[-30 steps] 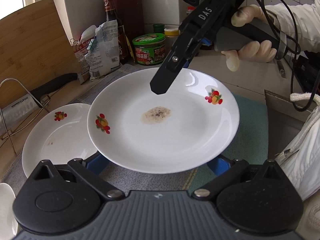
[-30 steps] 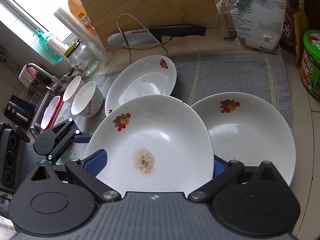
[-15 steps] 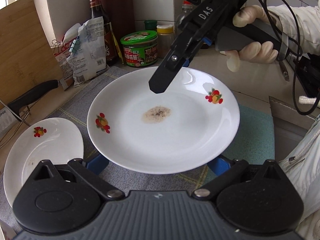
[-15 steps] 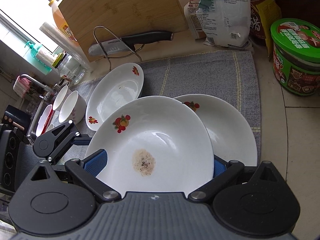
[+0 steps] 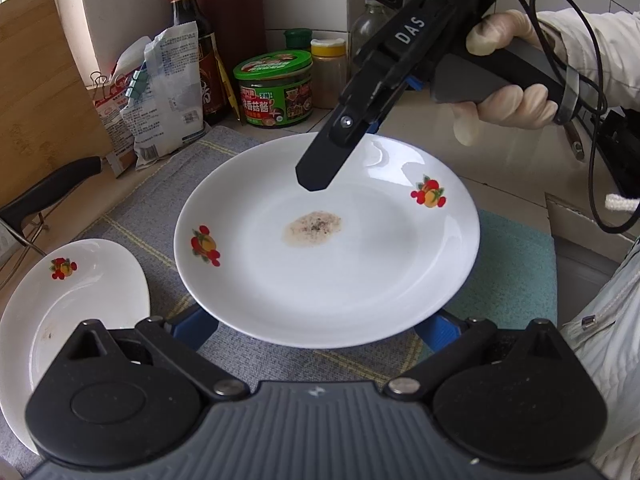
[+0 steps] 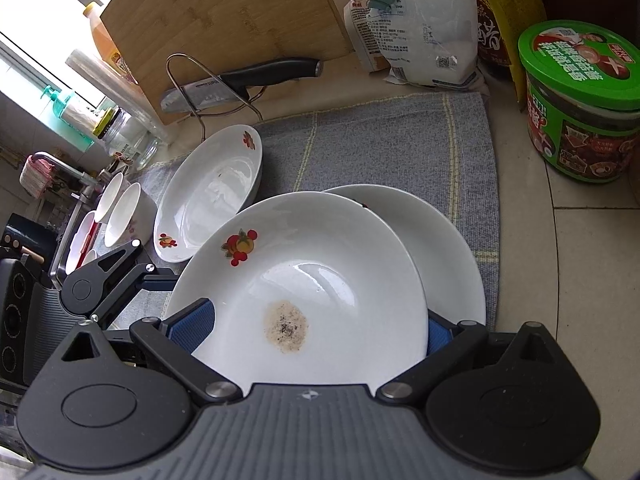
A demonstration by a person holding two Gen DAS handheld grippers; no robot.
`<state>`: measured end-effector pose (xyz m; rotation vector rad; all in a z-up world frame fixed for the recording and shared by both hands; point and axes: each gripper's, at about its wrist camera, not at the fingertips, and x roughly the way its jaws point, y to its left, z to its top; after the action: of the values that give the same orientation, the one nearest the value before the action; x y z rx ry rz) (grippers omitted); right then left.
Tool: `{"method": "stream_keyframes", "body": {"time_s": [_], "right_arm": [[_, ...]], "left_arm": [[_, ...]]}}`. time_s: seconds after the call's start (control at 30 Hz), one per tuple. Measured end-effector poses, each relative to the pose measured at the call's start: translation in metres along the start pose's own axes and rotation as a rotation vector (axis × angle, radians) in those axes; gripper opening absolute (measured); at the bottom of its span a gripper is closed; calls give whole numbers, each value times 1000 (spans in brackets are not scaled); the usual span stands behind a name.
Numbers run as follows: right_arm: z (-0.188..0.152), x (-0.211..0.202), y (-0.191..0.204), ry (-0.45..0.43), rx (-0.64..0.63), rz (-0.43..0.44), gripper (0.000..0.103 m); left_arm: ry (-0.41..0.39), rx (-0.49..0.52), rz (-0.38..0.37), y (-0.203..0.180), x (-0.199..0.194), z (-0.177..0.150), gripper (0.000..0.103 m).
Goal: Organize plates and bowls
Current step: 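Lower the stained flat plate onto the white plate with the right tool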
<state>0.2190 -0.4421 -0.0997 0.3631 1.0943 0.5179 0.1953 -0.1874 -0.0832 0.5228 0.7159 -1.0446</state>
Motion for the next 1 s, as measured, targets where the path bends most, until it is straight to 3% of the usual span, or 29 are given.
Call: {"method": "stream_keyframes", "body": {"time_s": [1.0], "right_arm": [[-3,-8,-18,-7,43,-22,103]], "left_arm": [[23,-12,-33,9,17,7,103]]}}
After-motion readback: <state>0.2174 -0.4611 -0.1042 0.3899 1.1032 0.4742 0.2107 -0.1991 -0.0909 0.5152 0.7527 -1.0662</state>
